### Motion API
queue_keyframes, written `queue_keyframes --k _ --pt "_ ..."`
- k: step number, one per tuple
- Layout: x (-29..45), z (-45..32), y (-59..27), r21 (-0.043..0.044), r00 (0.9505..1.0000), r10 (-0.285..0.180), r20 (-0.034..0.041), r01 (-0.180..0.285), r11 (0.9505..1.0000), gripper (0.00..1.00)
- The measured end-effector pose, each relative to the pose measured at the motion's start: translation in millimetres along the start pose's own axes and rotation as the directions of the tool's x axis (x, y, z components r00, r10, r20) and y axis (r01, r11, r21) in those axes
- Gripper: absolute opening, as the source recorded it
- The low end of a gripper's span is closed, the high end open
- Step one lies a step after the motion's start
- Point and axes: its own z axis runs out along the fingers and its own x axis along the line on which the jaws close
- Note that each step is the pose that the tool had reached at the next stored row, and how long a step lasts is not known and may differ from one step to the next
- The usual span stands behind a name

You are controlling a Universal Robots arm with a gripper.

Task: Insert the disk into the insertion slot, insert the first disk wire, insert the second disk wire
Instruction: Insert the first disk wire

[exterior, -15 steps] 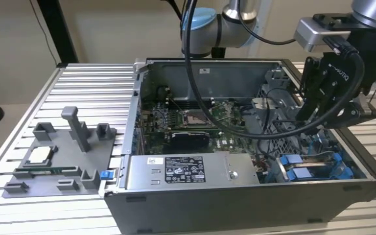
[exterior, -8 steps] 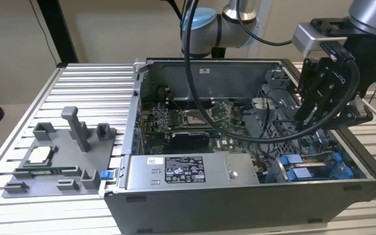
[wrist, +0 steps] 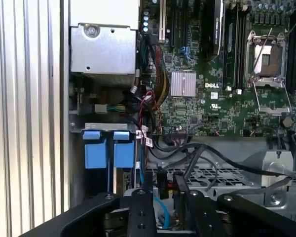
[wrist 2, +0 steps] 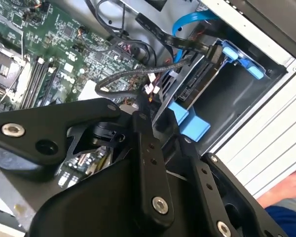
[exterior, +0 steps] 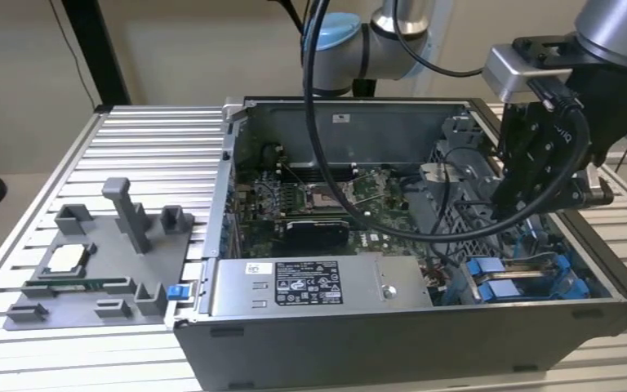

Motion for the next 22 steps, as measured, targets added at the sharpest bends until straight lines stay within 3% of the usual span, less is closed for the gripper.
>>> queue_keyframes --k 4,8,14,22 --pt "-0.6 0.3 1.6 0.0047 1.0 0.0 0.0082 0.0 1.0 0.0" --pt "-0.6 0.4 1.8 0.0104 1.0 -0.001 0.0089 0.001 0.9999 0.0" --pt "0.2 0.3 0.4 0.0099 1.0 -0.001 0.0088 0.001 1.0 0.0" --pt "16.9 -0.3 -16.3 0.001 1.0 0.0 0.0089 0.0 1.0 0.0"
